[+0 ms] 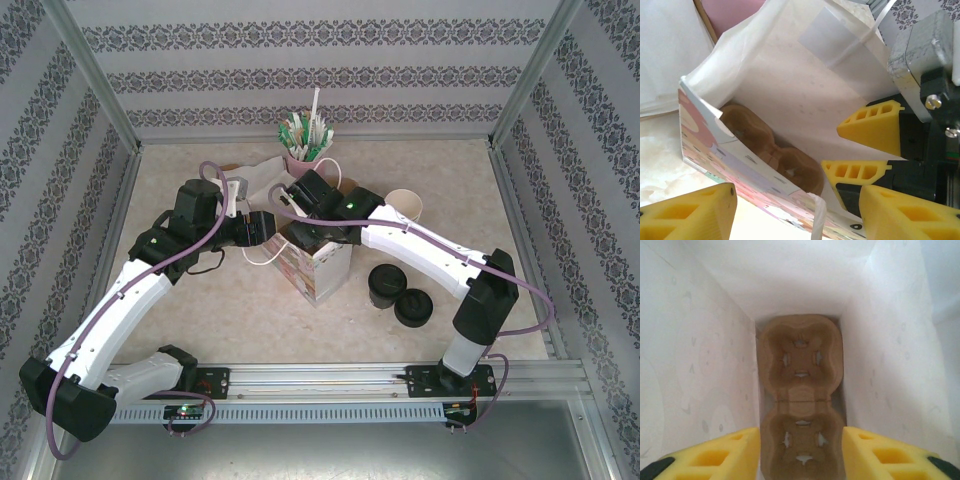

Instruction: Pack the takeout coffee

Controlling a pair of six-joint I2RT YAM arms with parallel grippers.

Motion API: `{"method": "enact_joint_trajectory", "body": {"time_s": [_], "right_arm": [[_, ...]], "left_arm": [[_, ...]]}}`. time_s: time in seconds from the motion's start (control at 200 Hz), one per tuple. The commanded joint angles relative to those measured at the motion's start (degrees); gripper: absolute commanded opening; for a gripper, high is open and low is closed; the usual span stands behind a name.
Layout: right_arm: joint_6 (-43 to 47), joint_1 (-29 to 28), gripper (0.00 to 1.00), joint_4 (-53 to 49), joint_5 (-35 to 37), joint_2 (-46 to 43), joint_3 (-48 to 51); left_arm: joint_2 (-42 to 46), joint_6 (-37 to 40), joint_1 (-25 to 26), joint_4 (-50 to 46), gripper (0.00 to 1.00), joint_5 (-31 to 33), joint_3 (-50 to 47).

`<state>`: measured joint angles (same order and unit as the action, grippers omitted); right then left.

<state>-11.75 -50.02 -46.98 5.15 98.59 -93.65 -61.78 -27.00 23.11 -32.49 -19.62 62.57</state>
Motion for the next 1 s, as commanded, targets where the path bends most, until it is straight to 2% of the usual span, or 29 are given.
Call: {"method": "enact_joint_trajectory", "body": {"time_s": [0.0, 0.25, 0.994], "right_arm": [[-0.64, -0.52, 0.54, -0.44, 1.37, 0.65, -1.63], [-0.73, -0.61, 0.59, -0.47, 1.39, 0.3, -2.07], [-1.71, -0.69, 0.57, -4.0, 0.46, -0.58, -3.65]], "left_arm": [[0.96, 0.63, -0.69, 0.45, 0.66, 1.02, -0.69], [1.21, 0.59, -0.7, 0.44, 0.66, 1.41, -0.55], [1.46, 0.28, -0.7, -0.42, 0.65, 2.34, -0.12]]}}
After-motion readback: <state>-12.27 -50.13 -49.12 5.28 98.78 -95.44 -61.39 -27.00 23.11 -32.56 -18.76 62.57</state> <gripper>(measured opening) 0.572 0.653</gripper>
